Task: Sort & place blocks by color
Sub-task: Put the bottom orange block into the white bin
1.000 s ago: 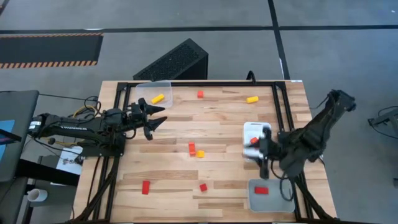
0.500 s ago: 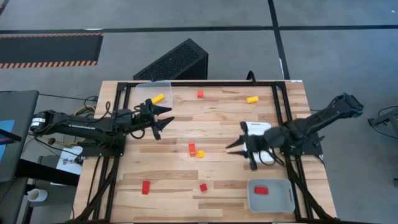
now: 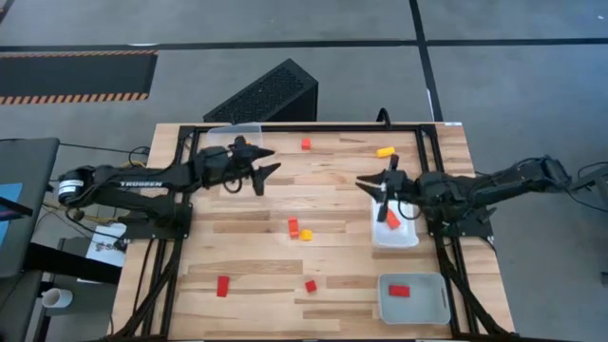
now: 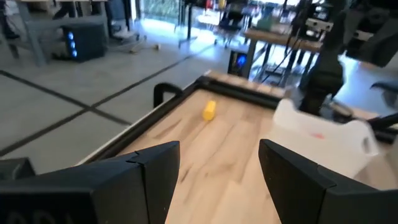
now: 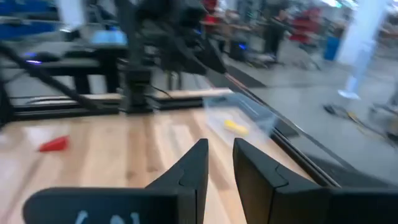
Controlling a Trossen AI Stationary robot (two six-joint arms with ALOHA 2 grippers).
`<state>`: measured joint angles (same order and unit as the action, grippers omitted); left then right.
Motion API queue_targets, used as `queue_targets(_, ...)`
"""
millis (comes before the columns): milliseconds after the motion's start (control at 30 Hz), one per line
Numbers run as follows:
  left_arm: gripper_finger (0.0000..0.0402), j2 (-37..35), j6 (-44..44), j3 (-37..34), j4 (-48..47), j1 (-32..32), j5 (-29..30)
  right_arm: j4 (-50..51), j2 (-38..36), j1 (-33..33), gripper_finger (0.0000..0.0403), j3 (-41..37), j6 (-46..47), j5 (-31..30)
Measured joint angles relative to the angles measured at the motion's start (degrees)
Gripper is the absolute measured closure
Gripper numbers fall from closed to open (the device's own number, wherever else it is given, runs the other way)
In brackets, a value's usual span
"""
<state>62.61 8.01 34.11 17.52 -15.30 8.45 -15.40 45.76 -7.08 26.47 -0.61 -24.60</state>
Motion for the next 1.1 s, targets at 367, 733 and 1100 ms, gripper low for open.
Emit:
queue_targets(367,0.0194,13.09,-0.62,8.53,-14.33,-1.64,-15.79,0.13,5.35,7.24,0.0305,-0.29,1.66,0.5)
queue_targets(733,0.0189,23.28,-0.25,8.46,-14.19,12.88,-7.84,-0.68,5.86,7.33,0.0305,-0.29,-1.41,0.5)
queue_targets(1100,0.0124,29.35,0.17,8.85,-14.71,14.26,-2.44,-2.32,5.86,6.9,0.0305,-0.27,-1.35,0.5)
